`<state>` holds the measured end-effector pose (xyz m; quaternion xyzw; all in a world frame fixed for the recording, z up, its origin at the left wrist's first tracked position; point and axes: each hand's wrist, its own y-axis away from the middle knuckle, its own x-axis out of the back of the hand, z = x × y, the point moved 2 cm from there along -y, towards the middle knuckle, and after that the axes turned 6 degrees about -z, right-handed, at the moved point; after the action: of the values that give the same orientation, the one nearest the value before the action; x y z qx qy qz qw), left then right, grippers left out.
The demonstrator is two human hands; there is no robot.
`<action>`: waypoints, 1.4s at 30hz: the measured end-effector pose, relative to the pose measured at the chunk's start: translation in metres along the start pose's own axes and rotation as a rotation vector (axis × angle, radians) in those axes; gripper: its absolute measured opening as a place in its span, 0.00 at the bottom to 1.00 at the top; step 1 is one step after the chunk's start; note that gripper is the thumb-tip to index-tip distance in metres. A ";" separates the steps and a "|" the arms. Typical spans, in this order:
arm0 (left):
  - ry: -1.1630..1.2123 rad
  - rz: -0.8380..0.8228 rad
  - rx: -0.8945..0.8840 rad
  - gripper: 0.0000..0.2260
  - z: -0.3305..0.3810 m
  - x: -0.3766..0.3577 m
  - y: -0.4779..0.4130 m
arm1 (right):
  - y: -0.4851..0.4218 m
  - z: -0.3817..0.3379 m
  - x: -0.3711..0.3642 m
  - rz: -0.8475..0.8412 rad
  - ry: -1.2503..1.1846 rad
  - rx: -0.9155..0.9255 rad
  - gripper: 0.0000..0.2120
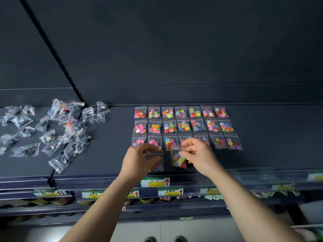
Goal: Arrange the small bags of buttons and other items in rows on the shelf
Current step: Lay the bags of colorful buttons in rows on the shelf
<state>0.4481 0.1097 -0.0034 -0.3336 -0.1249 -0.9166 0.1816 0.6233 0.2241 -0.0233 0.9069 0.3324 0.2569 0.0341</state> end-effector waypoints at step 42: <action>0.341 0.421 0.132 0.03 -0.016 0.039 0.029 | -0.015 -0.037 -0.002 0.123 -0.210 0.119 0.06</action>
<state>0.4231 0.0679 0.0134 -0.1806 -0.0798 -0.8915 0.4078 0.5951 0.2307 0.0040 0.9479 0.2852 0.1420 -0.0010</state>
